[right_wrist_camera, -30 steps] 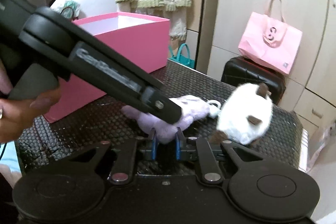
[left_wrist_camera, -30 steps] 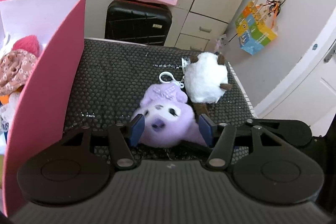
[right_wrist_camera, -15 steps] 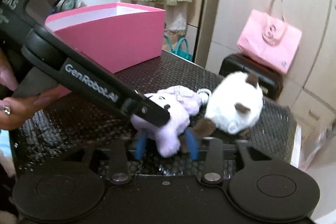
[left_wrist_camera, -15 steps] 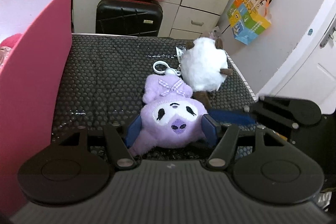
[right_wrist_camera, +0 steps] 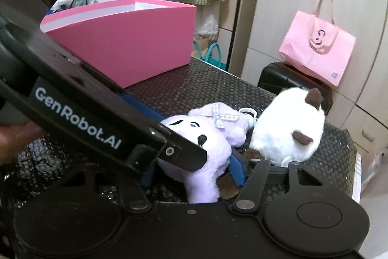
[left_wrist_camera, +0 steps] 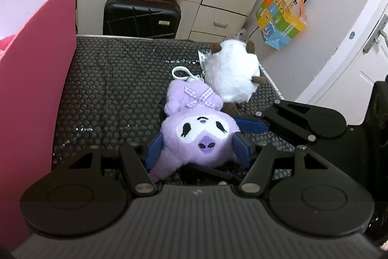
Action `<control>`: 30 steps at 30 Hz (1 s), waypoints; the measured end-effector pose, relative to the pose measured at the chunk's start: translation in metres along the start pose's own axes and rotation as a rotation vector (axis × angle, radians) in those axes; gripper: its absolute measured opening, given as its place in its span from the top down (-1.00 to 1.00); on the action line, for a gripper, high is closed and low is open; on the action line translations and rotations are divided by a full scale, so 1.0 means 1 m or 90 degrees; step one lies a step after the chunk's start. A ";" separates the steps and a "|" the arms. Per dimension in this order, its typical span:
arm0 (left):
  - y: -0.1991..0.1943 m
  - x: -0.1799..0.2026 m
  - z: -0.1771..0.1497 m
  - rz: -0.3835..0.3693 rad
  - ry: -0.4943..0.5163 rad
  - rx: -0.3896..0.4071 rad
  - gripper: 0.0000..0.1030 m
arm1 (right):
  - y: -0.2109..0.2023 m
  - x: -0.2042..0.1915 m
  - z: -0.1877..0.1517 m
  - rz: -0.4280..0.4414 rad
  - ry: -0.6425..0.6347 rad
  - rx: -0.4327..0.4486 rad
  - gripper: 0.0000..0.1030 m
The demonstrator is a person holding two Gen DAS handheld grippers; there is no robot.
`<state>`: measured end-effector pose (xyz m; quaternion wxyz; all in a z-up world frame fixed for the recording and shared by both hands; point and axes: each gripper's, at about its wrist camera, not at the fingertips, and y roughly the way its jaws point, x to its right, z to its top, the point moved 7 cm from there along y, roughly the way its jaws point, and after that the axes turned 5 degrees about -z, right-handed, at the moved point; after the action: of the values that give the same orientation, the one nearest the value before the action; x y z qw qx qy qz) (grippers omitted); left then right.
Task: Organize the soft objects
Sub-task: 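Hold the purple plush with the left gripper while the right gripper grips it too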
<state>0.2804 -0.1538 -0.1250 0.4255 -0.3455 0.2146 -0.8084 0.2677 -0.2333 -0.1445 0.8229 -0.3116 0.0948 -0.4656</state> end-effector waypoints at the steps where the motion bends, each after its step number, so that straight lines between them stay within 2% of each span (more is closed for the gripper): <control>1: -0.001 0.001 -0.001 0.000 0.000 0.000 -0.21 | -0.002 -0.001 -0.001 -0.003 0.008 0.003 -0.23; 7: -0.021 0.016 -0.011 -0.005 0.041 0.002 -0.21 | -0.024 -0.010 -0.007 -0.003 0.060 0.016 -0.22; 10: -0.032 0.023 -0.023 -0.005 0.069 -0.016 -0.28 | -0.035 -0.019 -0.010 0.002 0.083 0.015 -0.22; 16: -0.053 0.027 -0.043 -0.019 0.085 -0.035 -0.28 | -0.052 -0.045 -0.022 -0.009 0.131 0.006 -0.22; 22: -0.091 0.035 -0.058 -0.043 0.107 -0.032 -0.28 | -0.081 -0.070 -0.019 -0.025 0.133 0.012 -0.22; 25: -0.114 0.040 -0.067 -0.054 0.116 -0.031 -0.29 | -0.097 -0.084 -0.018 -0.043 0.159 -0.014 -0.23; 30: -0.156 0.034 -0.085 -0.073 0.106 -0.044 -0.31 | -0.122 -0.120 -0.013 -0.011 0.171 -0.005 -0.23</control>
<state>0.1196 -0.0925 -0.0685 0.3473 -0.3032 0.2572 -0.8493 0.1097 -0.1851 -0.0969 0.7973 -0.2507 0.2032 -0.5101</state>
